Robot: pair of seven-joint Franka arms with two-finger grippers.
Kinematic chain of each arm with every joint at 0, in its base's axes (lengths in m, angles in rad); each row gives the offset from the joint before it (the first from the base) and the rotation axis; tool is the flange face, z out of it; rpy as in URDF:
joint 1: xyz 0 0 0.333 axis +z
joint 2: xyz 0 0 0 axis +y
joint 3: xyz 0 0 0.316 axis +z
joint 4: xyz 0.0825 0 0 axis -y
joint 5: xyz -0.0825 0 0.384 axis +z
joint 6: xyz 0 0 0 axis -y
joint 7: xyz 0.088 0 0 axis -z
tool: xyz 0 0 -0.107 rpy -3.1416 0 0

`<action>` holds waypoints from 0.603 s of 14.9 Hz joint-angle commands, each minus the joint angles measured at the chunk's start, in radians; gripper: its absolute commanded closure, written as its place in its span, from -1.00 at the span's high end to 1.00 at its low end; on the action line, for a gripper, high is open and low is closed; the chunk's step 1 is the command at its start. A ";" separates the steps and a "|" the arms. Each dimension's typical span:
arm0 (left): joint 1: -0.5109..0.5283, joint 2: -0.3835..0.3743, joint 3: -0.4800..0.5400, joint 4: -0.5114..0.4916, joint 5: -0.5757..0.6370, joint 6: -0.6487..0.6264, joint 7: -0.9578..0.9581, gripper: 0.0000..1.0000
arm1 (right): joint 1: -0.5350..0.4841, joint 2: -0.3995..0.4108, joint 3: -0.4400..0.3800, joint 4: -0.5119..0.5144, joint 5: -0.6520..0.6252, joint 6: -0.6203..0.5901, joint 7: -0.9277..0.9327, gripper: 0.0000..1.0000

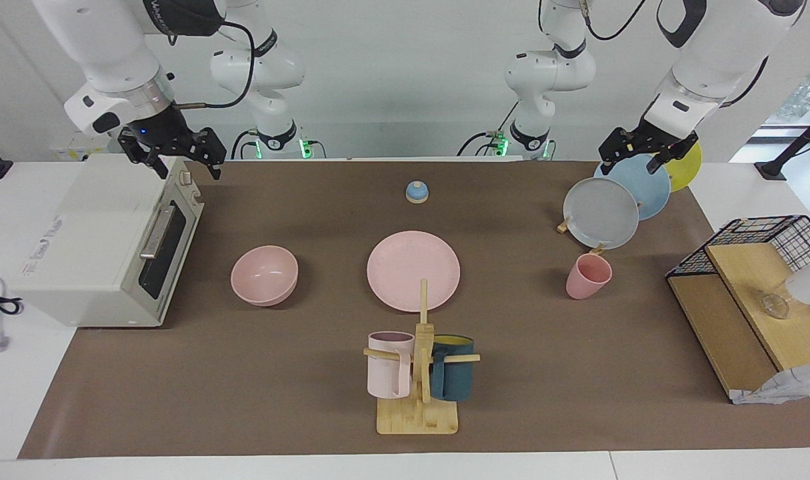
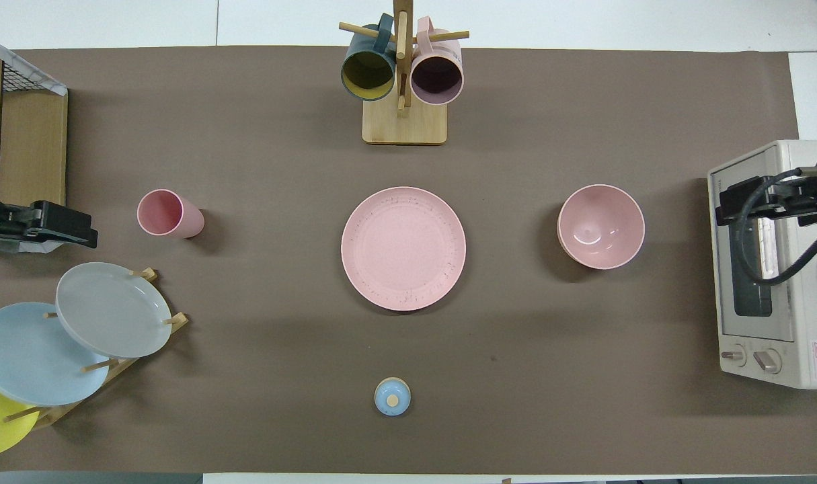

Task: Organize tableware

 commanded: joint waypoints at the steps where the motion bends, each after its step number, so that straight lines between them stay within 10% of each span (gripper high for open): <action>1: -0.001 -0.010 0.003 0.005 0.011 -0.015 -0.007 1.00 | -0.005 0.007 0.002 0.017 -0.010 -0.015 -0.032 1.00; 9: -0.005 -0.010 0.003 0.005 0.011 -0.014 -0.010 1.00 | -0.012 -0.002 -0.002 -0.002 0.008 -0.012 -0.024 1.00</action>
